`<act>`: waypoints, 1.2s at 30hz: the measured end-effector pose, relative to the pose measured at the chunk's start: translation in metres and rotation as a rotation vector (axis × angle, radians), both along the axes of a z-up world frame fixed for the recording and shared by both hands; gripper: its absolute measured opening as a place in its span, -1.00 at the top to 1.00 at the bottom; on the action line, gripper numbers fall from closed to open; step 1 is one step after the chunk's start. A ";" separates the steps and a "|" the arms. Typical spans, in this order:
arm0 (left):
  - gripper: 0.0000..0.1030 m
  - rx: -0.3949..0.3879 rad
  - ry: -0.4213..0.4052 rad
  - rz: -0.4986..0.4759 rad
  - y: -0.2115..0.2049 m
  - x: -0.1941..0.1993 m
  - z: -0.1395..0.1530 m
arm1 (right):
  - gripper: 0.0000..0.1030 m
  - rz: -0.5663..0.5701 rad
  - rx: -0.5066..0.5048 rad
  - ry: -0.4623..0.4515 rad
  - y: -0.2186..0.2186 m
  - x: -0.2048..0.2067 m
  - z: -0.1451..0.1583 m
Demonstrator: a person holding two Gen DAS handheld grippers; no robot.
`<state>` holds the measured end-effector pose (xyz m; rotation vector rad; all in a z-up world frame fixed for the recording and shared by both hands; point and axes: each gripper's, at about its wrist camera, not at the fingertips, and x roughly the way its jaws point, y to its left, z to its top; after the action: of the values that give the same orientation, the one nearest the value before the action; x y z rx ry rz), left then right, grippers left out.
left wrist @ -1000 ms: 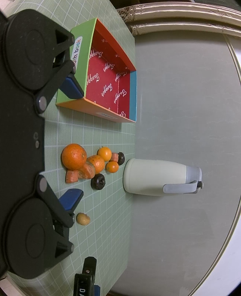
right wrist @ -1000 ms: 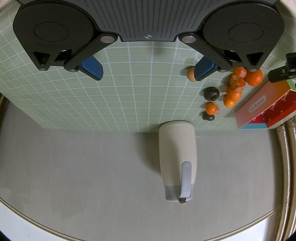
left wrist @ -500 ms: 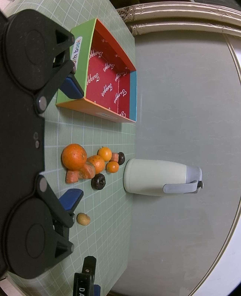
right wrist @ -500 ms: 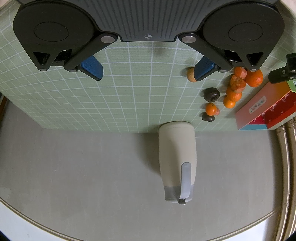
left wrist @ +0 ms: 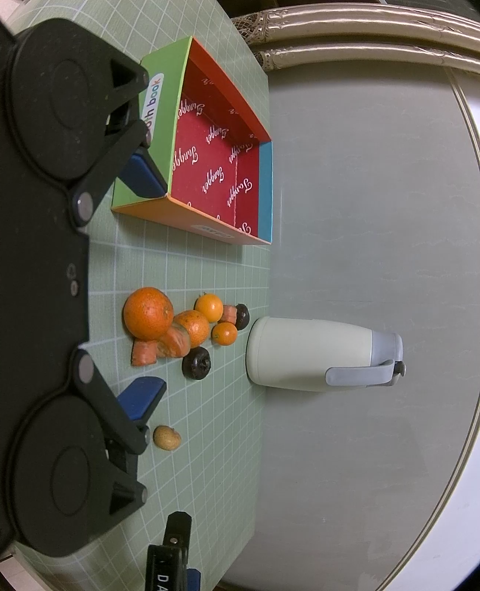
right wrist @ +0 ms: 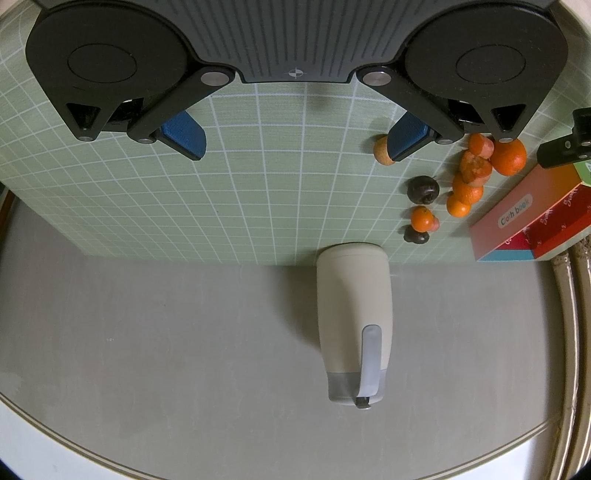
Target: Organize fruits
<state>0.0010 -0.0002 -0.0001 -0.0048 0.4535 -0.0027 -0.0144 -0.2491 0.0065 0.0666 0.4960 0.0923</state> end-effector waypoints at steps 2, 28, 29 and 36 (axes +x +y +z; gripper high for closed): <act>-0.89 0.001 0.000 -0.001 0.000 0.000 0.000 | -1.00 0.001 0.000 0.000 0.000 0.000 0.000; -0.88 -0.008 0.027 0.009 0.001 0.005 -0.001 | -1.00 0.003 -0.001 0.000 0.000 0.000 0.000; -0.88 0.005 0.037 0.012 0.000 0.007 -0.003 | -1.00 0.004 -0.002 0.000 0.000 0.001 0.000; -0.29 0.006 0.104 -0.040 -0.006 0.027 -0.012 | -1.00 -0.005 0.028 0.020 -0.007 0.008 -0.002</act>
<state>0.0280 -0.0059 -0.0121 0.0102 0.5577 -0.0403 -0.0065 -0.2559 0.0046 0.0965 0.5149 0.0943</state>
